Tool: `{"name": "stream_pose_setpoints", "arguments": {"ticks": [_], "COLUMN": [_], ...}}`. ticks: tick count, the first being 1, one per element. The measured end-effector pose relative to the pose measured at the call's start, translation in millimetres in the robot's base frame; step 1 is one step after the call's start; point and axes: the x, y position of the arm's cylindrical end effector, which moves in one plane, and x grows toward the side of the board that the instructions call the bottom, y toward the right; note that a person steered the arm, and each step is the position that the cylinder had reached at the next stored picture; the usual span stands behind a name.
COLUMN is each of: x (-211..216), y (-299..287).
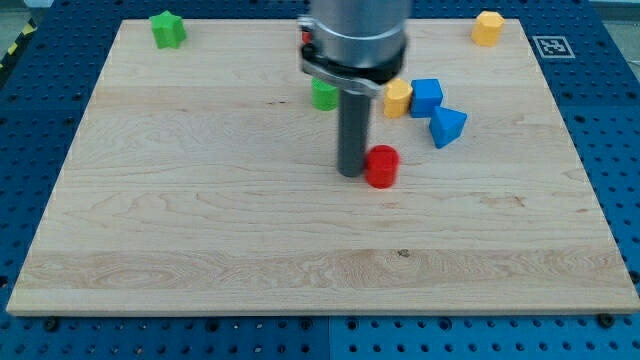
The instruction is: Push the green circle to the center left
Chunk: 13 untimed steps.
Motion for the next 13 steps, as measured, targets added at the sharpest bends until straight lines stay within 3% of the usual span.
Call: {"name": "stream_pose_setpoints", "arguments": {"ticks": [2,4,7,10,13], "x": [7,-51,-96,-134,-133], "y": [62,54,9,5,-92]}}
